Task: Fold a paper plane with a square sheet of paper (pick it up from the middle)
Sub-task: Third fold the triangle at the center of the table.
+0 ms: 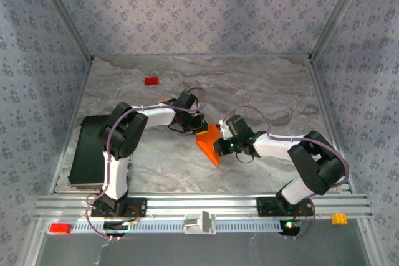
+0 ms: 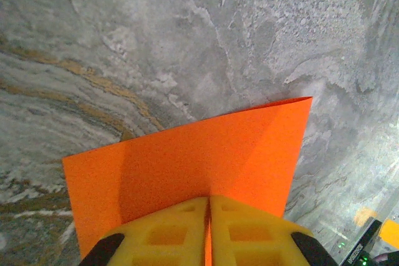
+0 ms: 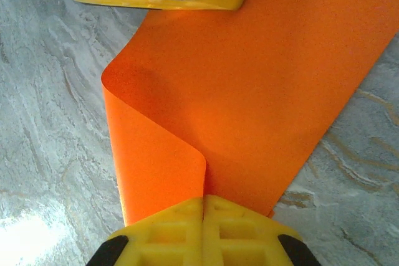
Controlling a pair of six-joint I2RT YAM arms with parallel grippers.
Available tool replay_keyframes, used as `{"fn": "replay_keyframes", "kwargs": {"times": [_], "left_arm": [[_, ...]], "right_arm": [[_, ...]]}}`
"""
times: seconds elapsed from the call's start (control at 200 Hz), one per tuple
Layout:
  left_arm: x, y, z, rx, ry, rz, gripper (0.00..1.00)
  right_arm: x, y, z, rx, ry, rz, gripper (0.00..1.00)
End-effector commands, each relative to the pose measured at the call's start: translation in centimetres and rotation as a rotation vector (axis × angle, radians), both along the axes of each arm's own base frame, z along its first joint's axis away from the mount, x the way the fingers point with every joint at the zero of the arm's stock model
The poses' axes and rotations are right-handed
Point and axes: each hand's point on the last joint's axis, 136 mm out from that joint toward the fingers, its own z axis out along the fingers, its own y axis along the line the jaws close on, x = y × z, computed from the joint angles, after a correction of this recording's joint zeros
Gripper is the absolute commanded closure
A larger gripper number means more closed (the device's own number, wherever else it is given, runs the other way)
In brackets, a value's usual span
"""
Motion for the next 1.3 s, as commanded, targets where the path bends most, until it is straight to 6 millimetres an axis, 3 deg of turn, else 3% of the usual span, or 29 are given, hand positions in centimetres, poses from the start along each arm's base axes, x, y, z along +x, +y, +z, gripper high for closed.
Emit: {"fn": "replay_keyframes", "kwargs": {"times": [0.0,1.299], "left_arm": [[-1.5,1.7,-2.0,0.092,0.052,0.019,0.90],[-1.6,1.8,-2.0,0.096,0.051,0.021,0.90]], "right_arm": [[0.5,-0.2,-0.1,-0.016,0.017,-0.027,0.98],[0.2,-0.8,-1.2,-0.060,0.039,-0.040,0.98]]}}
